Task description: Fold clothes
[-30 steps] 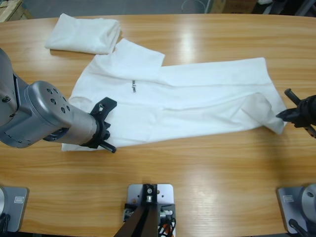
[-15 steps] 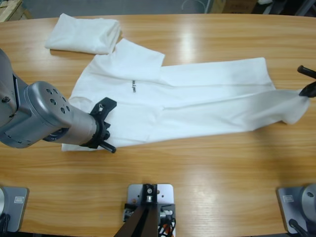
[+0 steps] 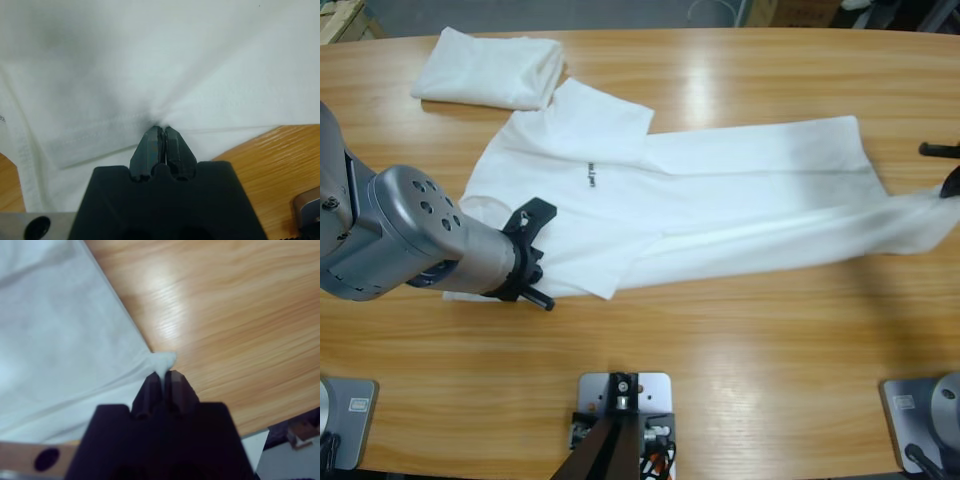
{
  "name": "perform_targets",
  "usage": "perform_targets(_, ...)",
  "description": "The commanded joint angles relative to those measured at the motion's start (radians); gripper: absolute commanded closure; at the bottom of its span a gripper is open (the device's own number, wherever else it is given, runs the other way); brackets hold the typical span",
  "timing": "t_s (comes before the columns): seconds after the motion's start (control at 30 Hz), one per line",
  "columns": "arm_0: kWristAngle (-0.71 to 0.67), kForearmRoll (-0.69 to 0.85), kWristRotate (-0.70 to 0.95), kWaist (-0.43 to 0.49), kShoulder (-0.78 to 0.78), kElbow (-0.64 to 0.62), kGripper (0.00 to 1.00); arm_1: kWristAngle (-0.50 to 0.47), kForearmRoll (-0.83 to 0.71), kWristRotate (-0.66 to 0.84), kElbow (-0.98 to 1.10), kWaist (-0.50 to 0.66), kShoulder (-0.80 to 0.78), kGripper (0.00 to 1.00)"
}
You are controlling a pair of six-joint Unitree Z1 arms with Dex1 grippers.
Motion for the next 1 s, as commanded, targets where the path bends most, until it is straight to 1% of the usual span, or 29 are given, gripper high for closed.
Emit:
perform_targets(0.03,-0.007,0.0,0.009,0.009,0.054,0.08,1.0,-0.028,0.027,0.044,-0.009,-0.021,0.052,0.0)
perform_targets(0.13,0.007,0.001,0.002,0.01,0.043,0.081,1.0,-0.046,0.03,0.051,-0.013,-0.009,-0.035,0.0)
perform_targets(0.2,0.053,0.004,-0.023,0.012,0.012,0.084,1.0,-0.009,0.028,0.026,-0.013,0.018,-0.113,0.011)
perform_targets(0.23,0.07,0.003,-0.049,0.028,-0.01,0.086,1.0,0.028,0.027,0.007,-0.012,0.032,-0.144,0.047)
perform_targets(0.27,0.081,0.003,-0.062,0.046,-0.031,0.085,1.0,0.059,0.024,-0.002,-0.012,0.054,-0.171,0.149)
perform_targets(0.3,0.09,0.003,-0.065,0.059,-0.047,0.079,1.0,0.087,0.015,-0.012,-0.01,0.079,-0.19,0.284)
perform_targets(0.37,0.101,0.003,-0.065,0.073,-0.061,0.055,1.0,0.141,-0.006,-0.021,0.016,0.142,-0.2,0.615)
perform_targets(0.43,0.1,0.005,-0.066,0.079,-0.069,0.032,1.0,0.152,-0.021,0.0,0.042,0.22,-0.186,0.946)
perform_targets(0.47,0.1,0.01,-0.068,0.079,-0.07,0.02,1.0,0.159,-0.038,0.018,0.057,0.253,-0.188,1.0)
perform_targets(0.5,0.099,0.014,-0.073,0.079,-0.069,0.011,1.0,0.184,-0.088,0.023,0.087,0.278,-0.203,1.0)
perform_targets(0.53,0.098,0.015,-0.079,0.079,-0.068,0.005,1.0,0.199,-0.124,0.025,0.11,0.282,-0.219,1.0)
perform_targets(0.57,0.097,0.015,-0.082,0.079,-0.068,0.001,1.0,0.235,-0.172,0.038,0.146,0.283,-0.238,1.0)
perform_targets(0.6,0.096,0.017,-0.085,0.079,-0.07,-0.001,1.0,0.251,-0.185,0.044,0.159,0.283,-0.234,1.0)
perform_targets(0.77,0.096,0.018,-0.1,0.079,-0.067,-0.02,1.0,0.243,-0.193,0.046,0.197,0.284,-0.222,1.0)
perform_targets(0.93,0.092,0.018,-0.077,0.079,-0.016,-0.098,1.0,0.255,-0.218,0.045,0.241,0.286,-0.224,1.0)
perform_targets(1.0,0.07,0.018,-0.07,0.079,0.002,-0.138,1.0,0.256,-0.235,0.045,0.26,0.286,-0.223,1.0)
